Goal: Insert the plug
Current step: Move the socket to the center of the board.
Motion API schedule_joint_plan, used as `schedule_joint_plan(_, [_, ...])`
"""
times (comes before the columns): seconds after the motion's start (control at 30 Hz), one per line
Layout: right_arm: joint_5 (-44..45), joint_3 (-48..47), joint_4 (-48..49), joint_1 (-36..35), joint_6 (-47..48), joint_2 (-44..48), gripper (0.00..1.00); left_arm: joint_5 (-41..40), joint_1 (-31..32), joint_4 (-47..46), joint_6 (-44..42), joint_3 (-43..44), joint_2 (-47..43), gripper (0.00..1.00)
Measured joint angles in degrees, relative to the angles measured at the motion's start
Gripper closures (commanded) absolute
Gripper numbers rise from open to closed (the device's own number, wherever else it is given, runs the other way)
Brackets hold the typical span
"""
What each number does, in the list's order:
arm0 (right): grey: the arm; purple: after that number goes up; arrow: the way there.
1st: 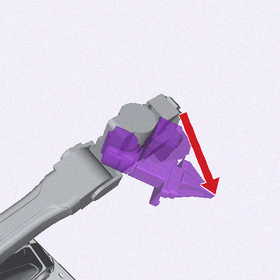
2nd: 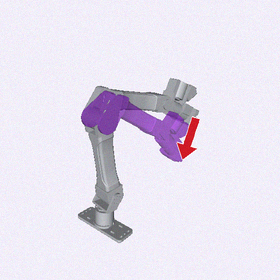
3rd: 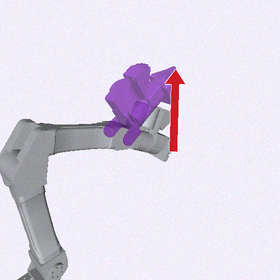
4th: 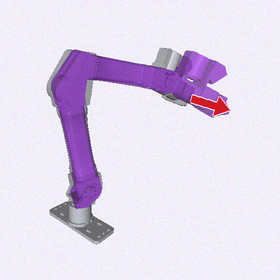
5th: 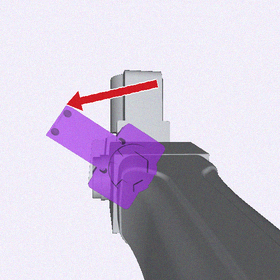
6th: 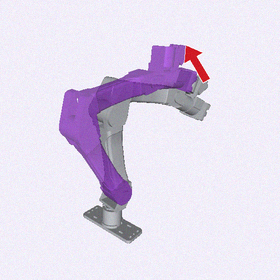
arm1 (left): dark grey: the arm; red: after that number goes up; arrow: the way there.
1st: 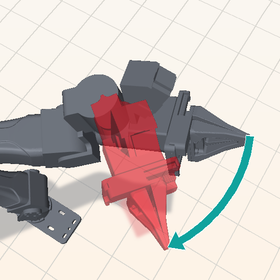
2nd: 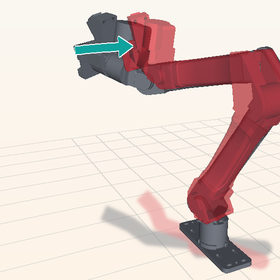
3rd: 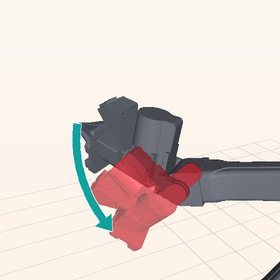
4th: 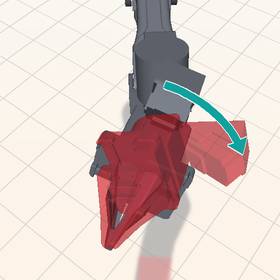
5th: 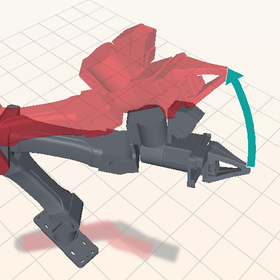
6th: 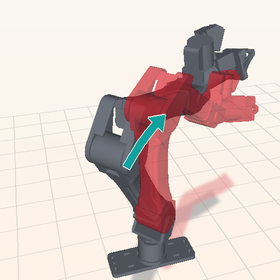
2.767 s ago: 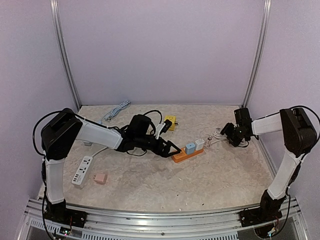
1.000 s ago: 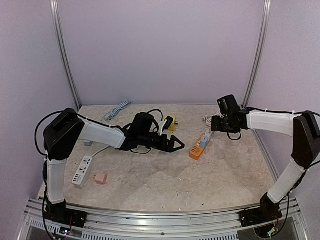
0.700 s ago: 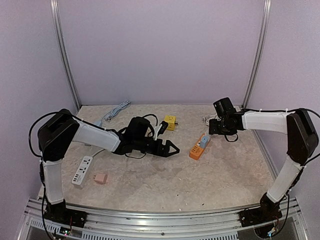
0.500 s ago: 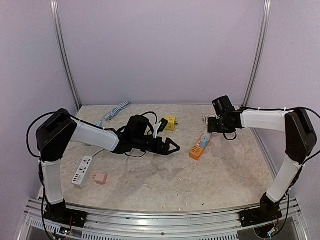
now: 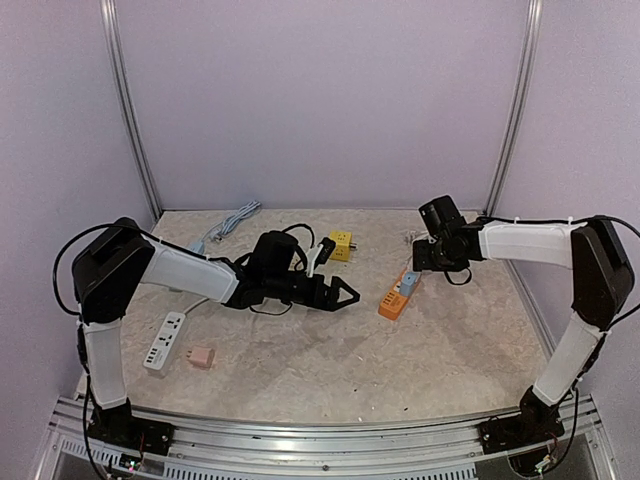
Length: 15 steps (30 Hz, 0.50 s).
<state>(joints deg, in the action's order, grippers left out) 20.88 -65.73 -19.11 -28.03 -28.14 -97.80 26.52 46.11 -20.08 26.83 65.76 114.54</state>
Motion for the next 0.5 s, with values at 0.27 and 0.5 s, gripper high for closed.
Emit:
schedule_joint_plan(0.27, [-0.22,2.05,-0.81,-0.2,-0.39,0.02,0.31,0.0,0.0,-0.04,-0.02,0.0,0.0,0.01])
schedule_joint_plan(0.5, [-0.22,2.23,-0.5,-0.31,-0.5,0.09,0.31,0.0,0.0,-0.04,-0.02,0.0,0.0,0.01])
